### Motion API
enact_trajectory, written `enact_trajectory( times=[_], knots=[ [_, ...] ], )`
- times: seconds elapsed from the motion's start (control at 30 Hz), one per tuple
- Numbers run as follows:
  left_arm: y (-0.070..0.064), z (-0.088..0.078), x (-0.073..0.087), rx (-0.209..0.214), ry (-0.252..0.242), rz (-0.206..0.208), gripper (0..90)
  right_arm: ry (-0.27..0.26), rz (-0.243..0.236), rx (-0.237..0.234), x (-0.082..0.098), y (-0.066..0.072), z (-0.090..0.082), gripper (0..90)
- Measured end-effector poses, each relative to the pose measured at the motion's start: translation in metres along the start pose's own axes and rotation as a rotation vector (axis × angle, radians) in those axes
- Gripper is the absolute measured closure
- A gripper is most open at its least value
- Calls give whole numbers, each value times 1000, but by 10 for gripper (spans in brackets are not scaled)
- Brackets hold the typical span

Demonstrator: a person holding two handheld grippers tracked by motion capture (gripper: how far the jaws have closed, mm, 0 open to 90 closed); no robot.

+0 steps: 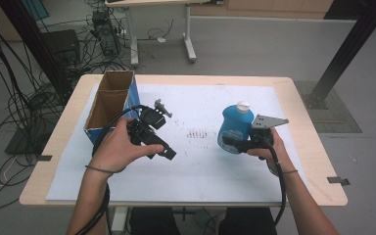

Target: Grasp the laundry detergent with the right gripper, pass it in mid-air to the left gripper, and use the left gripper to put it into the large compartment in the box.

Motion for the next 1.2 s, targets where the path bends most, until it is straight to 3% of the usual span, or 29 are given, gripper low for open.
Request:
enact_trajectory(
  times=[0.47,0.9,1.2],
  knots=[
    [-8,-19,-7,5,35,127,85,-27,-31,-137,-23,21,-10,416],
    [-22,-29,-20,29,67,249,84,7,-86,-258,-33,41,-16,415],
    [-27,-32,-27,41,76,312,84,21,-110,-335,-33,49,-20,415]
  ],
)
Point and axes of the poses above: each handheld gripper's, and its own axes: z roughly forward along the jaws, x roughly out of its underside, y roughly to its left, the point moved 7 cm from there along z, roughly forward along the jaws, and after that the axes turned 5 degrees about x, right-handed, at the moved point
